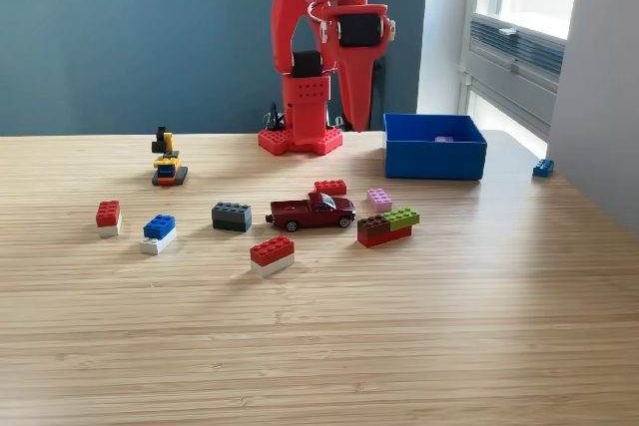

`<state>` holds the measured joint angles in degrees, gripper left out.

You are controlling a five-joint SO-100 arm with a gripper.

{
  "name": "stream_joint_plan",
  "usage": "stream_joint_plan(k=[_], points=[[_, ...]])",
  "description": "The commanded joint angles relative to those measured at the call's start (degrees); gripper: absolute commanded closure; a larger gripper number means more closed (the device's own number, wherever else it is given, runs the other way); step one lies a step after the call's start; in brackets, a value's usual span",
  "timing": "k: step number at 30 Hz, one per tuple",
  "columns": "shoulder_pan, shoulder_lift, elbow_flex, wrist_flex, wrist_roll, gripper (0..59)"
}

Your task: Grasp a lego block and put it in the bin.

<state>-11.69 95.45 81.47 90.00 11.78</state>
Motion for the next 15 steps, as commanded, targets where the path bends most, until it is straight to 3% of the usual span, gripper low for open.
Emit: stream_joint_plan(k=[1, 15], points=[[2.37, 4.22, 1.32, -2.99, -0.88, 40.3], [3.25, 4.39, 6.15, -5.98, -4.39, 39.0]])
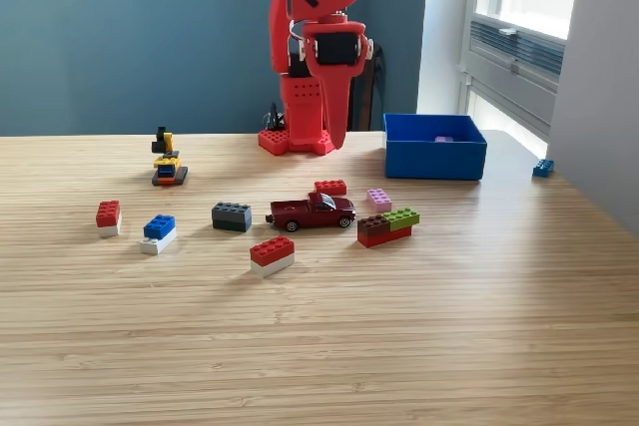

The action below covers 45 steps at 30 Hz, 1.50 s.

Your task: Grasp a lego block and put it in the bin.

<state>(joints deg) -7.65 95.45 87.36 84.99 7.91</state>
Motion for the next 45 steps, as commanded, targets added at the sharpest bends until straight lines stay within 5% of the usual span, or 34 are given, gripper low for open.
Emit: stream_joint_plan(k=[1, 15, 45], points=[[-1.14, 4.39, 0.44, -0.97, -0.53, 39.0], [-8.88, 5.27, 16.08, -2.64, 0.09, 36.9], [-12.30, 18.37, 31.38, -10.02, -3.69, 34.1]])
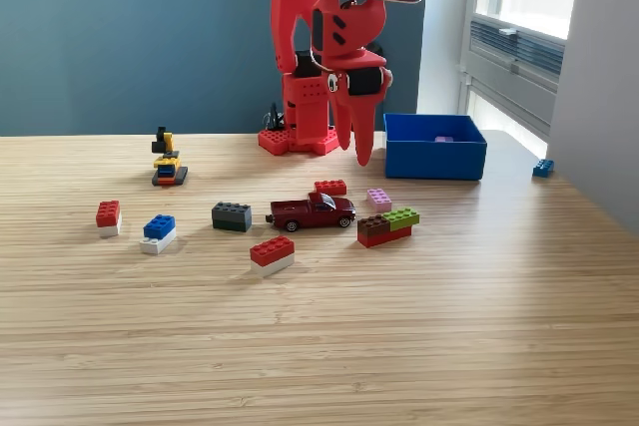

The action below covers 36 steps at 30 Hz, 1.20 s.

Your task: Grasp a lego block and put it in the bin.

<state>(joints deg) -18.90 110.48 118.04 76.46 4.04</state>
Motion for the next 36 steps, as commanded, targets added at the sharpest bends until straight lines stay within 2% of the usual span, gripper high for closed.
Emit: stream_joint_plan(k=[1, 30, 36], points=[[-1.05, 3.34, 1.14, -1.85, 0.26, 34.0], [3.08, 3.52, 6.94, -2.72, -2.11, 34.0], [4.83, 5.89, 10.99, -5.45, -3.60, 33.6]])
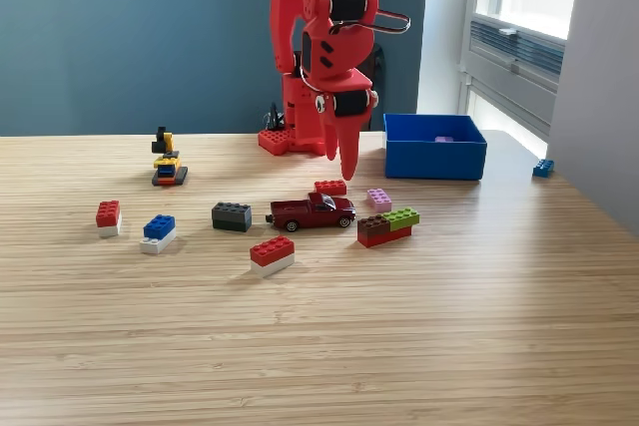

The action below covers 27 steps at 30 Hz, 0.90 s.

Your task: Grasp a lego block and put it in the bin.

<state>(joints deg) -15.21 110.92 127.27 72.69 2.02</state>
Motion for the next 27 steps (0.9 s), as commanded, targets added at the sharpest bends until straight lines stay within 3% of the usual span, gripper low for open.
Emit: stream_joint_plan(k=[1, 9, 27], points=[[1.32, 6.77, 2.90, -2.29, -2.11, 33.5], [2.02, 13.18, 7.21, -6.06, -4.04, 32.8], [4.04, 13.10, 14.50, -17.93, -4.31, 34.8]])
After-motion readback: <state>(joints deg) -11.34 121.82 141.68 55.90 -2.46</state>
